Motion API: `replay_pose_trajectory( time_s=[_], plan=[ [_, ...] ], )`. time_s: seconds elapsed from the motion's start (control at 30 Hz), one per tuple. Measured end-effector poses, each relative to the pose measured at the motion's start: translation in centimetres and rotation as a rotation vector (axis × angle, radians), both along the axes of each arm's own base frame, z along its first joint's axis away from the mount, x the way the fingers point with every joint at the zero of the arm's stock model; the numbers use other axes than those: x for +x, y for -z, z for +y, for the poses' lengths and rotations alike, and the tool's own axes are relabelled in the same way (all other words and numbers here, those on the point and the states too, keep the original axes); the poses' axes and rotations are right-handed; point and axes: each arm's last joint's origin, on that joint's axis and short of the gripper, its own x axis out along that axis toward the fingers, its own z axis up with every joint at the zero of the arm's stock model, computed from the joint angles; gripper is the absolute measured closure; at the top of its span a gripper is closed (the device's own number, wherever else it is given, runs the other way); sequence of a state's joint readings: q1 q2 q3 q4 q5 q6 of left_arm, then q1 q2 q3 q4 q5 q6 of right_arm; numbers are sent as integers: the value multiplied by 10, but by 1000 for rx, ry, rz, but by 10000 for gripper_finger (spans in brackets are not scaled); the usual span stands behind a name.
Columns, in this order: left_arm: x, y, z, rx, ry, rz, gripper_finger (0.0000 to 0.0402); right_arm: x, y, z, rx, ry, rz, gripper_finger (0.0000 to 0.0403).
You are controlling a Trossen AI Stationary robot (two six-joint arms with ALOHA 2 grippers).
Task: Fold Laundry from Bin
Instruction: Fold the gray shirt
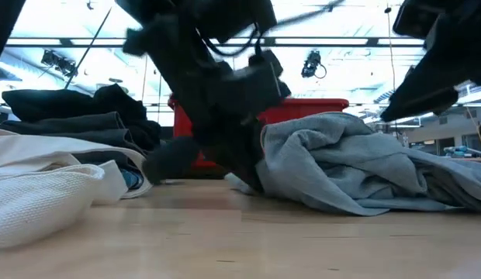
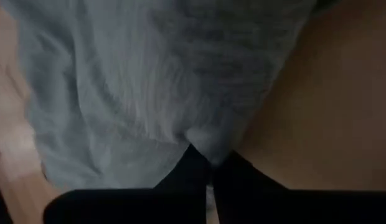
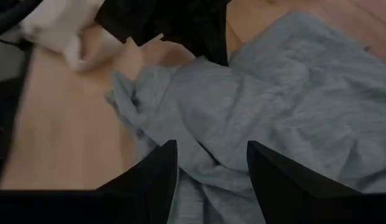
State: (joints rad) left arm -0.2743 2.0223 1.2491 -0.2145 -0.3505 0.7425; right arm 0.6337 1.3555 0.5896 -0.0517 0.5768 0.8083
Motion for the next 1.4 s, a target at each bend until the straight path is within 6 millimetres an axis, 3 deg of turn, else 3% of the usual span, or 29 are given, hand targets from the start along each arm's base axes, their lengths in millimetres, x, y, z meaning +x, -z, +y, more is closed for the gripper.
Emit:
replay_pose_trajectory(
  time_s=[0.2,0.3,0.5,0.67,0.87,1.0,1.27,1.4],
  plan=[
    [-16,-51,-13,-43,-22,-102,396,-10,-10,12,11,-49,-59,202],
    [-21,-64,-13,-93,-72,-130,396,-11,-8,19,5,-81,-74,202],
    [-21,-60,-5,-188,-166,-108,397,4,0,43,-206,-149,-220,202],
    [-21,-51,1,-240,-207,-39,388,23,10,63,-412,-190,-180,202],
    [-27,-49,-10,-216,-171,-5,376,35,40,73,-425,-173,-110,202],
    [-34,-49,-27,-131,-87,9,322,37,49,66,-355,-111,-74,202],
    [-48,-50,-55,59,-39,-39,155,43,53,53,-252,-17,-33,202],
    [-52,-47,-68,58,-31,-57,114,47,54,47,-213,-12,-13,202]
  ],
)
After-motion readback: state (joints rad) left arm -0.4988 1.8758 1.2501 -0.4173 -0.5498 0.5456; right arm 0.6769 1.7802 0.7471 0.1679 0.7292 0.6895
